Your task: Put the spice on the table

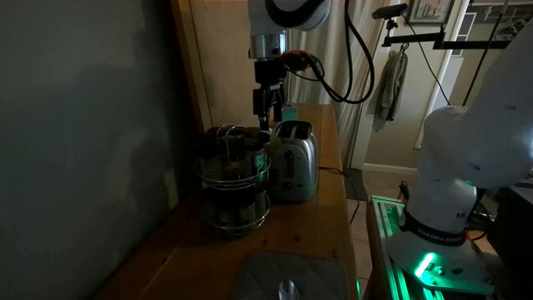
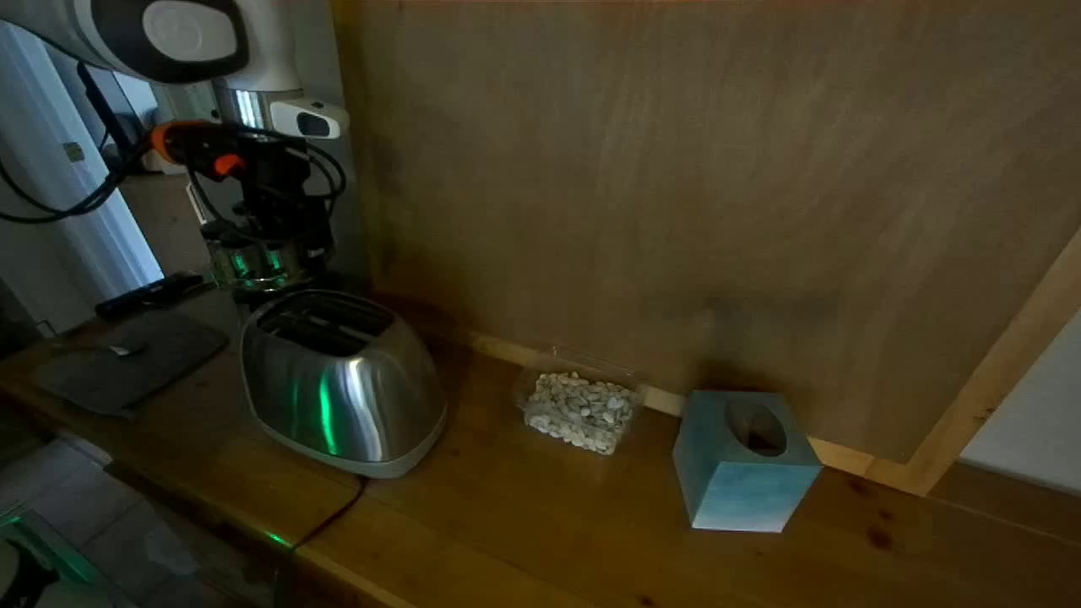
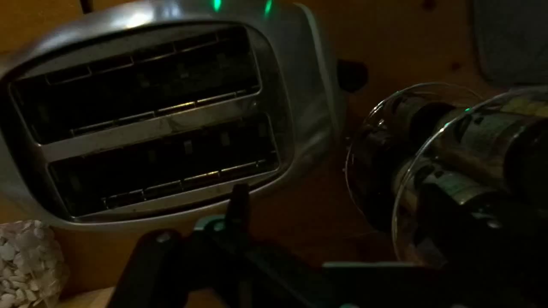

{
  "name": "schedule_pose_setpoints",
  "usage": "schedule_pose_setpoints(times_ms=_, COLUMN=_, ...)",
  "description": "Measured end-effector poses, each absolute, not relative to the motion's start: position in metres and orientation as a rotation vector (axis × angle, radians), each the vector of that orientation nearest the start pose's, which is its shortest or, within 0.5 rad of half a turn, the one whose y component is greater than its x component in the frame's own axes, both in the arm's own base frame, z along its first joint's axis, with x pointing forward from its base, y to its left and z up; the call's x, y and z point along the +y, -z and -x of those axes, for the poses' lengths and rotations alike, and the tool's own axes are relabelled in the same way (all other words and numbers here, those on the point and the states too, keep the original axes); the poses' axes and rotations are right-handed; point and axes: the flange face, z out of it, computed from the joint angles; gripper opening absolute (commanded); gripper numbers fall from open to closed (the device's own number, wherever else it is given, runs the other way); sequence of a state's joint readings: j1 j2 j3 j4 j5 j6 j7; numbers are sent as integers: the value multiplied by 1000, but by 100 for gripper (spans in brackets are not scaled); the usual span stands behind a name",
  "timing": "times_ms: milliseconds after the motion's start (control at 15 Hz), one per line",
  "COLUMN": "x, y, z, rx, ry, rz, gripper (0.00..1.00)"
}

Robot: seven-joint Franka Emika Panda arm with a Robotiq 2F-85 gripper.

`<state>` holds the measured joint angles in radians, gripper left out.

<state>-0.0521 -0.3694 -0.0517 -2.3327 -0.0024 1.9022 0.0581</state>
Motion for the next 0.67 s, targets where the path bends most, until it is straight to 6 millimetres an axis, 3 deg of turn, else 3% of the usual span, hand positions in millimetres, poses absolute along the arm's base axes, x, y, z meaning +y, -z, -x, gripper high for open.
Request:
schedule_pose_setpoints(times_ms=333, x=-45, y=-480, z=-430, rx=226, ry=-64, rz=3127, gripper=100)
schedule_pose_setpoints(times_ms=667, x=-24, y=-520, z=-435, rx=57, ry=145, rz=3159, gripper=100)
